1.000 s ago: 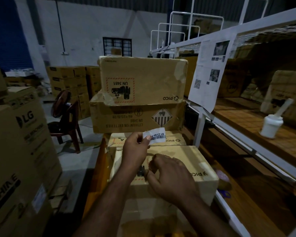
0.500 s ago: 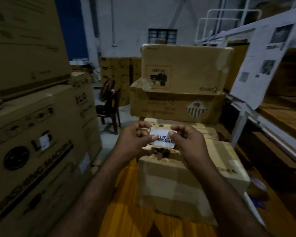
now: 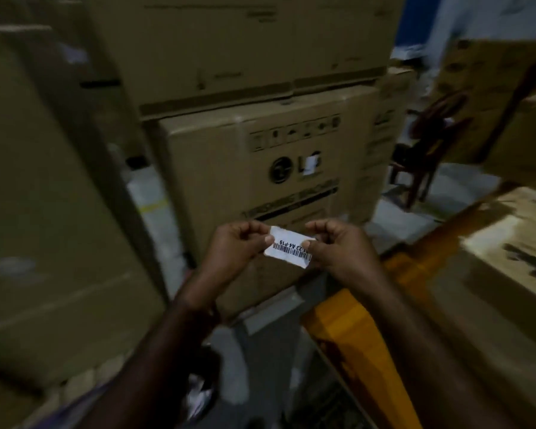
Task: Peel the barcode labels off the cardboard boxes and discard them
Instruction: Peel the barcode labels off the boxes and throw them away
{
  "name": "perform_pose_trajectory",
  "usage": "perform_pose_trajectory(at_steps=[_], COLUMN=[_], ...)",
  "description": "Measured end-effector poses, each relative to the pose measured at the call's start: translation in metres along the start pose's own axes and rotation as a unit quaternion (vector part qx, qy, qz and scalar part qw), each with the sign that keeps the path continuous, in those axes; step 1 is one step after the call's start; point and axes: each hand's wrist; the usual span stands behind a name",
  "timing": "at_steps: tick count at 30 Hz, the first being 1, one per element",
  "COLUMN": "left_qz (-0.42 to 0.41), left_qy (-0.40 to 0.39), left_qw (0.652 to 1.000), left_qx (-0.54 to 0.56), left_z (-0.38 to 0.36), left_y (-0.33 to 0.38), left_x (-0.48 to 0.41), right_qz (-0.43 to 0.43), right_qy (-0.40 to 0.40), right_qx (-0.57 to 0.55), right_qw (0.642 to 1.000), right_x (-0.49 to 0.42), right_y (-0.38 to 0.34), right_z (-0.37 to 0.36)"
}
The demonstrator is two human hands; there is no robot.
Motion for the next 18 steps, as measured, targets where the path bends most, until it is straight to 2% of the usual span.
perform_pose_trajectory(at_steps=[6,13,18], left_qz=[0.082,0.138,0.199], left_qy=[0.107,0.205,0.237], left_qw=[0.988,0.963,0.926], left_qx=[-0.073,-0.109,-0.216], left_z=[0.087,0.159,0.208], left_y=[-0.055,-0.109,-0.157], left_x=[0.081,0.135,0.146], right_qz=[-0.054,-0.077,-0.096], right_qy=[-0.208,-0.259,-0.266], right_qx=[0.097,0.169,0.168], right_qw=[0.972,0.948,0.944], right_x=[-0.027,-0.057,-0.087], right_y=[0.009,0.015,0.045], right_z=[-0.114,-0.23,-0.305])
Point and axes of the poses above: each hand's wrist, its own x-axis away from the middle knuckle, its own z-axis out of the back of the hand, y = z × x, and after that the axes turned 14 degrees about -y, right-handed
